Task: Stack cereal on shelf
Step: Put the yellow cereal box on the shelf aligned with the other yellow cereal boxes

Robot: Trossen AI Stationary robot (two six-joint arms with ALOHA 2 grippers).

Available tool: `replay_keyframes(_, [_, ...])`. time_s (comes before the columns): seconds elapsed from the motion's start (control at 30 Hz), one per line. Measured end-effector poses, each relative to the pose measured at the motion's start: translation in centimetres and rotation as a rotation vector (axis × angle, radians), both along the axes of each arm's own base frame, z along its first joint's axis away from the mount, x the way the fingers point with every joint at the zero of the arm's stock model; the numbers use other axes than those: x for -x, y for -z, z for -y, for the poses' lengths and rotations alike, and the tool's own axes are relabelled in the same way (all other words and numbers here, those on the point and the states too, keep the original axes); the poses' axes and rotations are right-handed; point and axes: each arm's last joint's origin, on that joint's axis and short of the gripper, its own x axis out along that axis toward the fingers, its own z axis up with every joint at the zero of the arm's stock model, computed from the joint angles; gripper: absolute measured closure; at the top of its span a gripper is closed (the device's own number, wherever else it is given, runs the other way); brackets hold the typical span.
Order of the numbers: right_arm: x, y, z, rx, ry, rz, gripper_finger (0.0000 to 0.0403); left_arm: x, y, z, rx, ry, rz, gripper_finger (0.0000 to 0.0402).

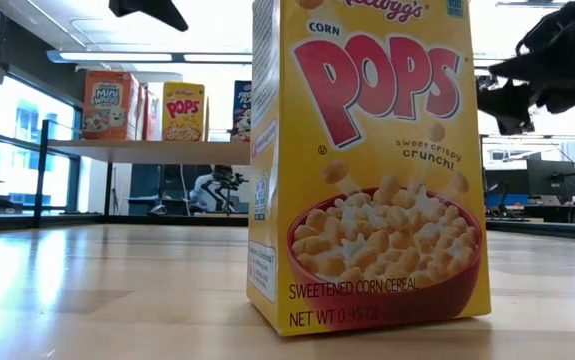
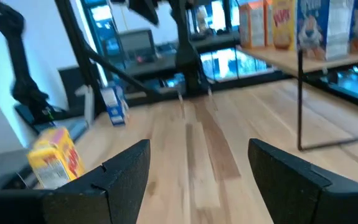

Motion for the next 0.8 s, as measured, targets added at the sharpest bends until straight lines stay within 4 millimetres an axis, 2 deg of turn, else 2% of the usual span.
replay_keyframes(0.17, [0.0, -0.9, -0.1, -0.010, -0.027, 0.053, 0.0139, -0.2, 0.2, 0.1, -0.002, -0.001, -0.007, 0.0148])
replay_keyframes(0.5, [0.1, -4.9, -0.2, 0.050, -0.079, 0.145, 0.0139, -0.2, 0.2, 0.0, -0.002, -0.001, -0.006, 0.0148])
replay_keyframes(0.67, [-0.6, -7.3, -0.4, 0.067, -0.098, 0.125, 0.0139, -0.2, 0.2, 0.0, -0.003, -0.001, -0.006, 0.0148])
replay_keyframes(0.8, [-1.9, -9.1, -0.7, 0.075, -0.108, 0.073, 0.0139, -0.2, 0.2, 0.0, -0.003, -0.002, -0.006, 0.0148])
